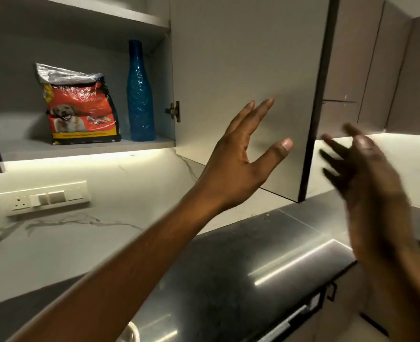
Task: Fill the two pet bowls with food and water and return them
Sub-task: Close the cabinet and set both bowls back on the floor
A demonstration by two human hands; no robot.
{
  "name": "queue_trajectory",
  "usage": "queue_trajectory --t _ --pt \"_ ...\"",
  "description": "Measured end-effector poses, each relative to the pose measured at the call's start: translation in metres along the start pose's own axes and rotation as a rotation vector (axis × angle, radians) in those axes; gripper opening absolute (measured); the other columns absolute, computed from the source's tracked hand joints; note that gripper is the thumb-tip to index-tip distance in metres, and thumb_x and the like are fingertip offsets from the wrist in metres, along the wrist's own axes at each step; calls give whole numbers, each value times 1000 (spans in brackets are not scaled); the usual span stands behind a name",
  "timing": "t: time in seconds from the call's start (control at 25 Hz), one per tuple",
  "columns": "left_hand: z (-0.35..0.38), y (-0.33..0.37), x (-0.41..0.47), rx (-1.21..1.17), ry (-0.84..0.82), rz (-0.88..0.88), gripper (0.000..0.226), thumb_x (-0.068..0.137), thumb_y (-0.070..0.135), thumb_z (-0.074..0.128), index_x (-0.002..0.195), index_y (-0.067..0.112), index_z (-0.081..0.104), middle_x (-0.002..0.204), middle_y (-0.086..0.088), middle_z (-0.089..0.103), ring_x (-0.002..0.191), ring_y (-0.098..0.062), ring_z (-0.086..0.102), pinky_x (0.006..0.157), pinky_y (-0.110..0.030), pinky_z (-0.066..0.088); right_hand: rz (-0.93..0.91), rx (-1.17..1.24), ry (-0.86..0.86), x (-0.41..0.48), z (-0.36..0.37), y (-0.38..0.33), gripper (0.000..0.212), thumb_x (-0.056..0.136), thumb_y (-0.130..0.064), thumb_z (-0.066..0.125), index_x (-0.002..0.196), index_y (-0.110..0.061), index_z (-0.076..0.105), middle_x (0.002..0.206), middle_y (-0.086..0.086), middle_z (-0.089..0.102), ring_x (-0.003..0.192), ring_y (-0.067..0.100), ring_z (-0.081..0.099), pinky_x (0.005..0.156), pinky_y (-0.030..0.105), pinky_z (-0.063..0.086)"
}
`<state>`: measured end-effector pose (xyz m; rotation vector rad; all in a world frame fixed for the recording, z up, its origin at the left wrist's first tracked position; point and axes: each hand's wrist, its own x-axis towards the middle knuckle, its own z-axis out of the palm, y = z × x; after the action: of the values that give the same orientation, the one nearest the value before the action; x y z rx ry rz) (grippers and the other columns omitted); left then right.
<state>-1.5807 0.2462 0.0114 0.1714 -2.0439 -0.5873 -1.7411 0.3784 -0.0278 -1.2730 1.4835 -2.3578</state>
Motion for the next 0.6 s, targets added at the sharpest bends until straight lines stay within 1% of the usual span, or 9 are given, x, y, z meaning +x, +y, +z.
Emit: queue_trajectory --t 0.08,0.16,0.2,0.32,0.4,0.44,0.48,0.52,0.6 --pt "9 7 -3 4 -33 -39 79 99 59 62 166 46 24 180 13 17 163 -12 22 119 -34 34 -32 -3 -159 -32 23 -7 62 104 -57 35 163 -43 45 165 -19 52 151 5 49 126 45 36" --pt "14 12 -8 5 -51 -62 83 97 60 64 167 45 22 180 14 16 164 -11 21 123 -40 35 -71 18 -164 -48 27 -2 63 103 -55 34 164 -42 43 166 -24 49 154 2 45 127 42 34" --pt "14 14 -12 15 -50 -66 85 96 61 66 167 44 22 180 15 15 164 -10 20 124 -41 35 -63 41 -173 -48 25 0 63 103 -54 35 164 -41 45 164 -24 52 152 1 47 127 42 35" --pt "2 17 -35 58 24 -67 92 92 63 69 167 46 20 179 17 17 161 -5 23 121 -33 38 -59 110 -224 -58 35 -3 58 105 -52 41 158 -35 55 156 -15 64 145 6 59 126 49 40" --pt "-20 18 -53 40 109 -63 92 91 61 73 167 45 23 176 18 27 156 1 29 116 -24 43 -76 100 -335 -73 55 2 60 105 -62 44 158 -37 55 158 -9 63 147 13 58 125 57 40" --pt "-35 16 -63 21 151 -67 91 91 59 74 167 42 27 173 18 33 155 1 33 116 -26 46 -109 89 -400 -77 67 4 61 104 -67 44 158 -41 53 160 -11 60 150 15 56 124 56 41" --pt "-51 14 -74 8 184 -68 88 91 56 74 166 39 31 170 18 41 154 0 38 116 -30 50 -136 83 -469 -80 83 4 58 105 -66 43 158 -45 52 162 -15 58 151 13 54 123 51 42" --pt "-67 12 -84 8 213 -64 84 92 51 74 165 35 36 165 19 49 152 0 45 114 -33 54 -159 73 -546 -80 97 5 52 107 -61 40 156 -49 53 161 -20 57 151 8 52 120 41 45" --pt "-107 6 -107 50 281 -62 71 95 45 71 160 34 47 150 27 61 142 5 55 106 -25 57 -204 72 -669 -82 133 12 45 110 -57 38 151 -55 57 159 -30 55 150 0 51 112 16 47"
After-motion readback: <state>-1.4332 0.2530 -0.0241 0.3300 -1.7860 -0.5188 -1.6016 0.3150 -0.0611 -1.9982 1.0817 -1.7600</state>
